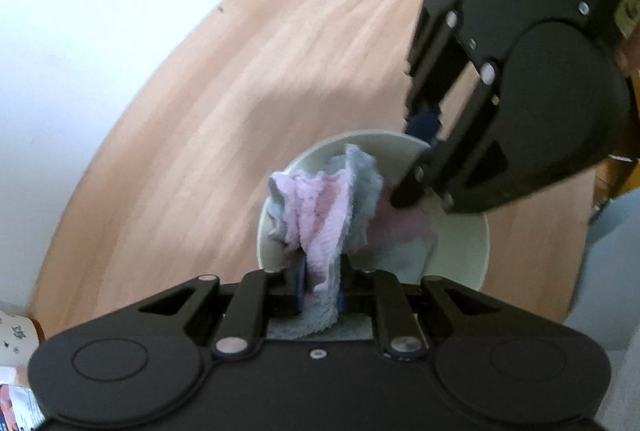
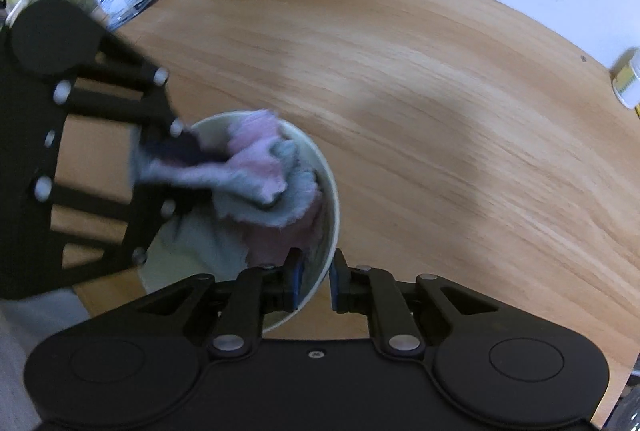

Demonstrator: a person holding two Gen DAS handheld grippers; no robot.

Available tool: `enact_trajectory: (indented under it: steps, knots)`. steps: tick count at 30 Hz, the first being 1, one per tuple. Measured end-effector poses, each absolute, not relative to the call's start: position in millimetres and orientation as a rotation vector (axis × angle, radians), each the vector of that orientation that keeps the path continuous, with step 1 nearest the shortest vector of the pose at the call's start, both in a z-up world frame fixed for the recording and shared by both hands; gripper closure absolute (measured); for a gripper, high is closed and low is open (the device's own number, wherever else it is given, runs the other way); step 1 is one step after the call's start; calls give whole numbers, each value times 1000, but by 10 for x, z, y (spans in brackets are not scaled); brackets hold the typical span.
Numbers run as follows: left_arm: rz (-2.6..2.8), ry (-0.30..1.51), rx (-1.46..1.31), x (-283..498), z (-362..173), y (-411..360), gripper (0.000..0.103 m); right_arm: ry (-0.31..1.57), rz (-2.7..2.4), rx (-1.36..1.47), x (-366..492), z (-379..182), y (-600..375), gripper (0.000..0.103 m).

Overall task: Clean bowl
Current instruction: 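Rub the cloth around the bowl's inner wall while the right gripper holds the rim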

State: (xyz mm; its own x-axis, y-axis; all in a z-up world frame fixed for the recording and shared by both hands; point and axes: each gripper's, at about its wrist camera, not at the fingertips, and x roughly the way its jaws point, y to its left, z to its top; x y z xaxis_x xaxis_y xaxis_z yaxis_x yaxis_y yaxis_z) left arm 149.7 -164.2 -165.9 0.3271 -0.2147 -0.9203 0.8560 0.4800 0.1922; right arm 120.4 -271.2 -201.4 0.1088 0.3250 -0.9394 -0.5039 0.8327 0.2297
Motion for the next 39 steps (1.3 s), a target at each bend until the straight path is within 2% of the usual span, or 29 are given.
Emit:
enact_trajectory:
  steps: [8,16,24,39]
  knots:
    - [-845,948,721,1447,-1753,-1710,89,1307,620,-198,1169,-1993,-2691,85]
    - [-880,977,668,1447,-1877,-1810,84,1313,667,-224,1290,-2033,-2828,85]
    - [-876,888,694,1371,-1966,-1873,89,1302,691,-253,1332,-2050,-2883,82]
    - [-784,776,770,1214,-1728,-1763,90,1281,690,-240,1414,-2105,-2908,82]
